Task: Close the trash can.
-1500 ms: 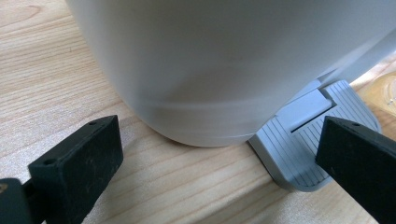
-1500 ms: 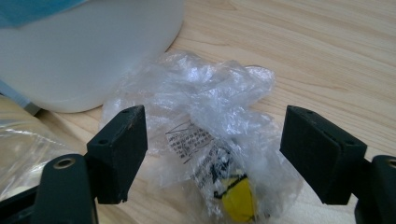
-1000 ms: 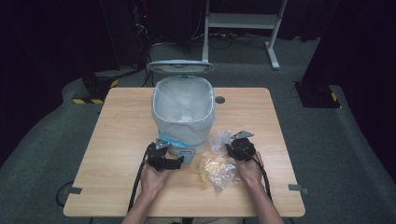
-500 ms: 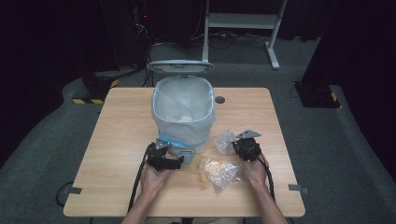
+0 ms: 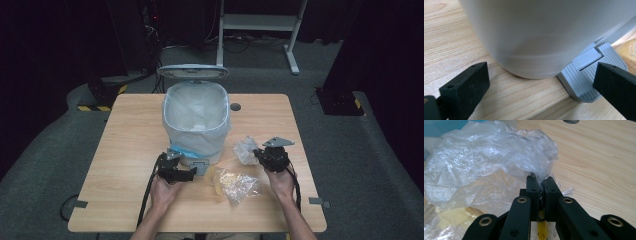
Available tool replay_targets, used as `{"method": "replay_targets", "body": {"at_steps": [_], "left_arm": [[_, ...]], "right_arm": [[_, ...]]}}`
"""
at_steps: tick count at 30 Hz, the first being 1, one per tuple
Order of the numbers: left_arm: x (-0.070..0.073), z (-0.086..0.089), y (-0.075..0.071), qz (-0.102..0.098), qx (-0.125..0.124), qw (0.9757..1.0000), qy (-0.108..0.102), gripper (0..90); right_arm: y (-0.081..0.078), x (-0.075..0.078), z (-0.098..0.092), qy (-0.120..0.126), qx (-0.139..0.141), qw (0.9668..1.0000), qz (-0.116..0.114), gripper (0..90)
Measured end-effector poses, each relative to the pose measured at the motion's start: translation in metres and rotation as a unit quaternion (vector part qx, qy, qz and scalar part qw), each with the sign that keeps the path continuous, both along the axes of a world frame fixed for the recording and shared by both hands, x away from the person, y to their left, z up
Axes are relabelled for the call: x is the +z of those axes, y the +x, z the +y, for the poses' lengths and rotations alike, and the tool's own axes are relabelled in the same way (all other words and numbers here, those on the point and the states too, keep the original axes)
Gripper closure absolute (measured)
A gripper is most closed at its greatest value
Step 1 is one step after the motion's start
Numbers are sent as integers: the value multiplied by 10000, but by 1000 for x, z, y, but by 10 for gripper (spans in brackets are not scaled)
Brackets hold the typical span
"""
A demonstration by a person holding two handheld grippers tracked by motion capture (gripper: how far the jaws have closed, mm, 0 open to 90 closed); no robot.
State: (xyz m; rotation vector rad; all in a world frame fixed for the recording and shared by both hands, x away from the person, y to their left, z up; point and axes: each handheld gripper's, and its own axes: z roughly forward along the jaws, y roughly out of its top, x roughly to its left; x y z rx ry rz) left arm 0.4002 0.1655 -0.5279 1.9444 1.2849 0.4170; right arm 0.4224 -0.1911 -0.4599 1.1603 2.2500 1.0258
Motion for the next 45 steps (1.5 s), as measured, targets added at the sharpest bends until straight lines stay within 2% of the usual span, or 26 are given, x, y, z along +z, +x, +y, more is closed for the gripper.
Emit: {"method": "replay_targets", "body": {"at_steps": [8,16,22,38,45], "left_arm": [[0,0,0,1,0,10000,1,8],[0,0,0,-3,-8,10000,3,8],[0,0,0,-4,-7,10000,6,8],[0,0,0,0,0,10000,0,7],[0,0,0,1,-2,10000,1,7]], "right_arm": [[-8,33,-4,224,126,9996,-70,854],[-10,55,-3,356,226,9990,-153,857],[-10,75,-4,555,285,9978,-239,859],[-5,131,11,739,572,9940,-560,860],[0,148,21,767,683,9925,-664,861]]}}
